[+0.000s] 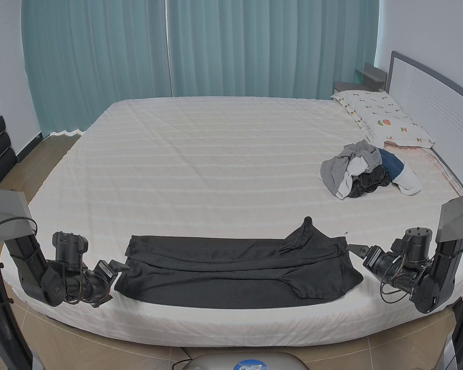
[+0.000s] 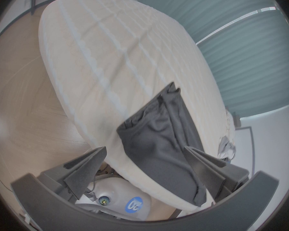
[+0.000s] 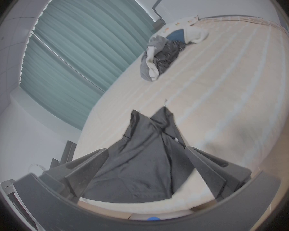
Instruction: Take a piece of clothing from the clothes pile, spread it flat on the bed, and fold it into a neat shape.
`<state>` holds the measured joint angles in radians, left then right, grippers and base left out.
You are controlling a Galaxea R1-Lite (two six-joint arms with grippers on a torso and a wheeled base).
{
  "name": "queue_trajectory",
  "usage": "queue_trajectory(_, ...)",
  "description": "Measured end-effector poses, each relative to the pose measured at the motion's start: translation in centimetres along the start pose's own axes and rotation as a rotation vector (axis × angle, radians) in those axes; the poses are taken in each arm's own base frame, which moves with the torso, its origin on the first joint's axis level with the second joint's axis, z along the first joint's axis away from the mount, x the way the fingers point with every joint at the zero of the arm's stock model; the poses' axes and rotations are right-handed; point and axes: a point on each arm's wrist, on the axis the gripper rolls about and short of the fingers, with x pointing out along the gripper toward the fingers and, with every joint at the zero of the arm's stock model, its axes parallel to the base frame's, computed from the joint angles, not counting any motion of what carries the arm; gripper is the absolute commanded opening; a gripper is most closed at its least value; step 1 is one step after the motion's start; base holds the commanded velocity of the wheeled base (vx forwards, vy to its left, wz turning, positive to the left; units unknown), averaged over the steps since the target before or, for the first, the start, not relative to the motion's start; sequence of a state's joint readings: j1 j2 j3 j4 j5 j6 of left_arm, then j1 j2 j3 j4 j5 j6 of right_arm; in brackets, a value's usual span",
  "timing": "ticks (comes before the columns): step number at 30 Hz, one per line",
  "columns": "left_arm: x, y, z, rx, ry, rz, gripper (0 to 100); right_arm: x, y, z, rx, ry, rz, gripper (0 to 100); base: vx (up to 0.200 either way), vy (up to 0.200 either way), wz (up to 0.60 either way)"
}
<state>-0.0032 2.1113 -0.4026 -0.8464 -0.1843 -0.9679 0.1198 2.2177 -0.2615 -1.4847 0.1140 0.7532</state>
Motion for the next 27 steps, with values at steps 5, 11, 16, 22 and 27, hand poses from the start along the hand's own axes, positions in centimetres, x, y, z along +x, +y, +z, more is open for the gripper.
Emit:
queue_trajectory(5, -0.6, -0.4, 1.2, -0.053, -0.034, -0.041, 100, 1.2, 1.4, 1.3, -0.009, -0.01, 0.027, 100, 0.0, 0.0, 0.0)
queue_trajectory(11, -0.7, -0.7, 1.9, -0.076, -0.058, -0.059, 100, 3.9, 3.8, 1.2, -0.032, 0.082, 0.018, 100, 0.0, 0.0, 0.0)
queue_trajectory(16, -0.6, -0.9, 2.1, -0.078, -0.072, -0.072, 100, 6.5, 6.9, -0.1, -0.081, 0.15, 0.061, 100, 0.0, 0.0, 0.0)
queue_trajectory(22, -0.4, -0.9, 2.2, -0.074, -0.091, -0.088, 100, 9.5, 8.7, -0.9, -0.11, 0.215, 0.056, 100, 0.0, 0.0, 0.0)
queue_trajectory(27, -0.2, -0.9, 2.1, -0.071, -0.101, -0.082, 100, 11.6, 9.4, -1.7, -0.121, 0.283, 0.016, 100, 0.0, 0.0, 0.0)
